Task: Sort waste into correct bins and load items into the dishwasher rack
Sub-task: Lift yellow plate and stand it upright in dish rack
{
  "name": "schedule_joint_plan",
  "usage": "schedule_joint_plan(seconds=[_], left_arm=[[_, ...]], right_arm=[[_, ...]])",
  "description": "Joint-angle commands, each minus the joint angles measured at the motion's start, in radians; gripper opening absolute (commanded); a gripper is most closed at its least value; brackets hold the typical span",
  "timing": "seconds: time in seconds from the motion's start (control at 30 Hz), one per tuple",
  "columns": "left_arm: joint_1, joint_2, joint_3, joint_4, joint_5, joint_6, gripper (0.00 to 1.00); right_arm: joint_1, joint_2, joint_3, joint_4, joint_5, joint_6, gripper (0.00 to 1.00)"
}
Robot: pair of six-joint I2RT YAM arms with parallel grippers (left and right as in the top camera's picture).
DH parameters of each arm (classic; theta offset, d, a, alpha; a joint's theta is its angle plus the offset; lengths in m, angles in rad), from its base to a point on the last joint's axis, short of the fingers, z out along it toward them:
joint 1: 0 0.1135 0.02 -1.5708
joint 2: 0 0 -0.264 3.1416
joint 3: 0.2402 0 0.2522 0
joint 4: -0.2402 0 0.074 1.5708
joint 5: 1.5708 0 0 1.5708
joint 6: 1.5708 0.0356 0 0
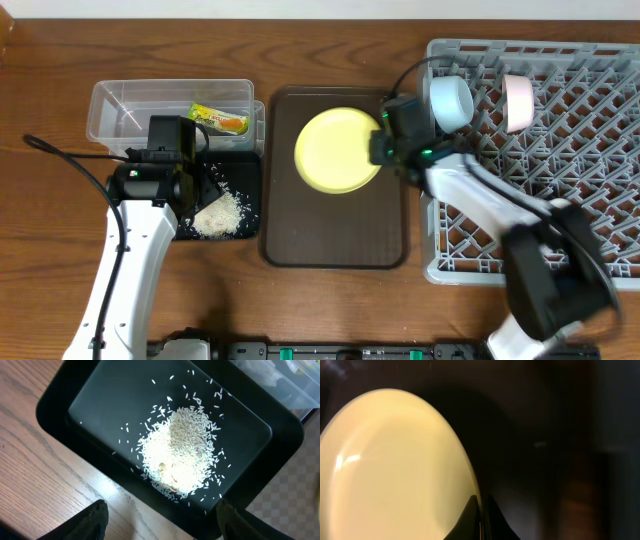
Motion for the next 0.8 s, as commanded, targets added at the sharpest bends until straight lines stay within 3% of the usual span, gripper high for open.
schedule_joint_plan(seconds=[0.0, 0.4, 0.63, 0.77], left_arm=[[0.004, -0.001, -0.002, -0.003, -0.008, 0.005, 0.73], [0.004, -0.001, -0.002, -0.002, -0.008, 0.005, 0.72], [0.004, -0.001, -0.002, -0.002, -0.008, 0.005, 0.72], [0.004, -0.001, -0.002, -0.002, -0.008, 0.005, 0.72]], right_arm=[[-0.029, -0.170, 0.002, -0.058, 0.044, -0.131, 0.01], [-0.169, -0.619, 0.002, -0.365, 0.461, -0.495, 0.01], [-0.233, -0.660, 0.001, -0.417, 0.730, -0.733, 0.01], [-0.243, -0.623, 0.001, -0.438, 0.780, -0.804, 0.01]])
